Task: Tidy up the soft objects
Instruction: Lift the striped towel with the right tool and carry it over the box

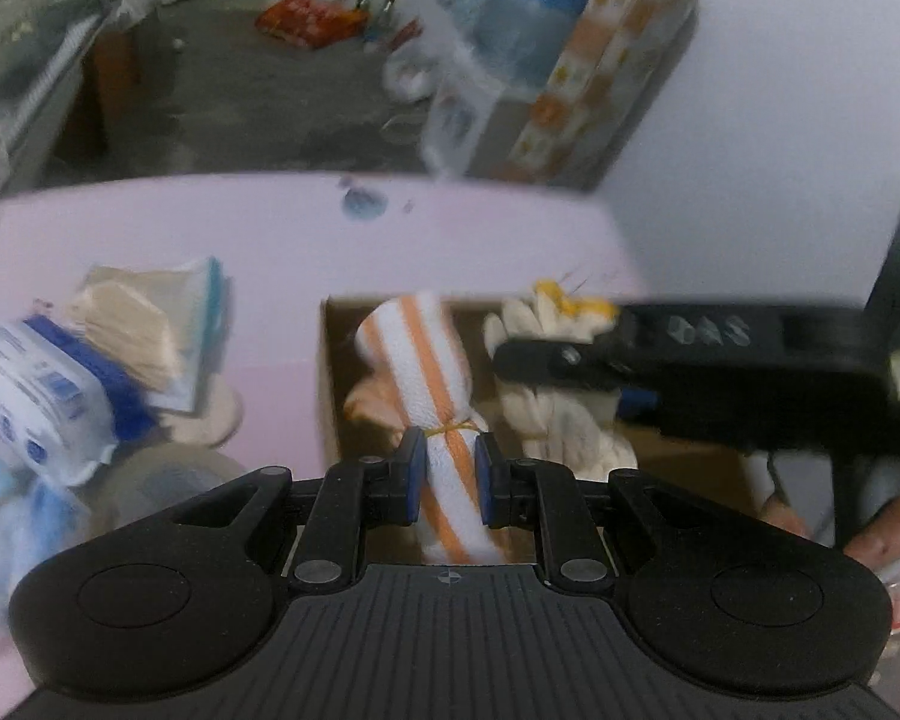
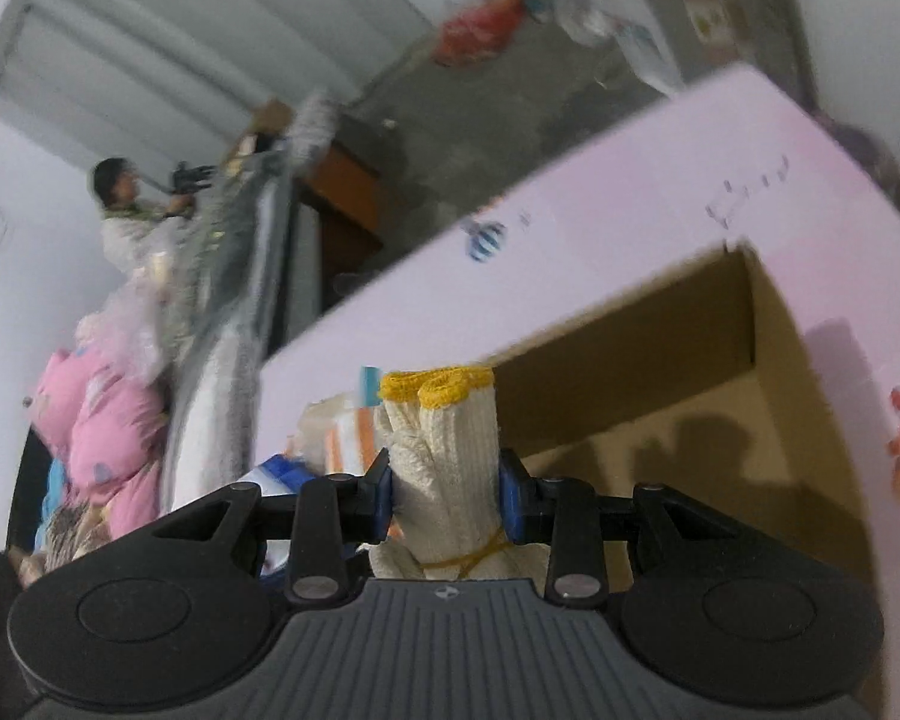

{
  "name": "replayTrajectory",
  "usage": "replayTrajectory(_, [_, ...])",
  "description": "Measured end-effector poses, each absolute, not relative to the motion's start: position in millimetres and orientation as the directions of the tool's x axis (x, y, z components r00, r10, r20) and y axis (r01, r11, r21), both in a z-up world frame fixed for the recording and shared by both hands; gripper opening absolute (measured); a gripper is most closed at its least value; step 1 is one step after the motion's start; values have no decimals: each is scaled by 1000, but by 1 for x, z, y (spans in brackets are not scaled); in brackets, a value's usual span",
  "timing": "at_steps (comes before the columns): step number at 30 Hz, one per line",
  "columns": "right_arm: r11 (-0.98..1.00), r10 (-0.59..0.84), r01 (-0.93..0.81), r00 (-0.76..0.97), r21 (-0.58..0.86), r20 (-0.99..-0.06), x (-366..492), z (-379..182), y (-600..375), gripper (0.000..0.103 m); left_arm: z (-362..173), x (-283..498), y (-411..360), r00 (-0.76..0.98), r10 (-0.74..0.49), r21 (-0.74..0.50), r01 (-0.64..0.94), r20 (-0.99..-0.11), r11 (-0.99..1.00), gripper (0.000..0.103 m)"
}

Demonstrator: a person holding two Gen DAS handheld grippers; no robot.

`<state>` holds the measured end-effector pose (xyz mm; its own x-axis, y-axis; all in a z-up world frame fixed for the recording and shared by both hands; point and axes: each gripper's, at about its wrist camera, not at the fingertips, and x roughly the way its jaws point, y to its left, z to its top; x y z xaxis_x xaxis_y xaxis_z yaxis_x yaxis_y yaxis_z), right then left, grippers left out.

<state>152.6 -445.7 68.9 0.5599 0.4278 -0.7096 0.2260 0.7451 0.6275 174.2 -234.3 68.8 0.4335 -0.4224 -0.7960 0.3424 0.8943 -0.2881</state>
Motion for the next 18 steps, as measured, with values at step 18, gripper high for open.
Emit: replayTrajectory(18, [737, 453, 273, 480, 618, -751, 195, -2, -402, 15, 74, 160, -234, 497, -227, -17, 391, -838, 920, 20])
